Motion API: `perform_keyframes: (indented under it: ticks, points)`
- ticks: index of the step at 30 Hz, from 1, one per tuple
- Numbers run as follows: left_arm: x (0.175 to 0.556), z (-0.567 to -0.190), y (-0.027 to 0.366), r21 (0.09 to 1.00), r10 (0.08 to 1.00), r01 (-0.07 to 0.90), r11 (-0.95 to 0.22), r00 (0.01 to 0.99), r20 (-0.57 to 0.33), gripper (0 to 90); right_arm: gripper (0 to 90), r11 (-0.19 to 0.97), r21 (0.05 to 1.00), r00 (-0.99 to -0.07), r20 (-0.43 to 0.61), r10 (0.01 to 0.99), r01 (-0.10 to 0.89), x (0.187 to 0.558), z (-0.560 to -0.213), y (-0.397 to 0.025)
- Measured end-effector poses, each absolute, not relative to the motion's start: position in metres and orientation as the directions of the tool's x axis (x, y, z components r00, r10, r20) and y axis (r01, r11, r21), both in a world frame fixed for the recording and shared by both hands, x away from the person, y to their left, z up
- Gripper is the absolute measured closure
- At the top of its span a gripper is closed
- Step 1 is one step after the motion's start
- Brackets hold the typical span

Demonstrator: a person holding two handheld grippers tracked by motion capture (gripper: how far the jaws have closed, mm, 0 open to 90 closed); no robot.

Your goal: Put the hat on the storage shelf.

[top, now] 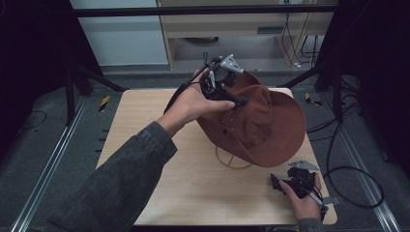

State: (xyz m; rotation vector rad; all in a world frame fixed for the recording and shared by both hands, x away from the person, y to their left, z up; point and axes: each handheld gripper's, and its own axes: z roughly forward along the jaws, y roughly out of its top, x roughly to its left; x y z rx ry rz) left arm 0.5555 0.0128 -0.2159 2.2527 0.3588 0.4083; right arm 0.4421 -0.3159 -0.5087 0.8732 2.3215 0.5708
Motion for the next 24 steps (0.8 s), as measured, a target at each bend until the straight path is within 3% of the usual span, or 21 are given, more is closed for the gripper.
perform_keyframes:
  ticks: [16, 24]
  points:
    - [0.552, -0.213, 0.020, 0.759, 0.382, 0.118, -0.640, 0.906, 0.182, 27.1, 0.5, 0.693, 0.567, -0.612, -0.371, 0.698, 0.446, 0.442, -0.509, -0.316]
    - [0.545, -0.211, 0.043, 0.781, 0.400, 0.123, -0.613, 0.900, 0.172, 15.2, 0.5, 0.693, 0.567, -0.612, -0.371, 0.698, 0.446, 0.442, -0.509, -0.316]
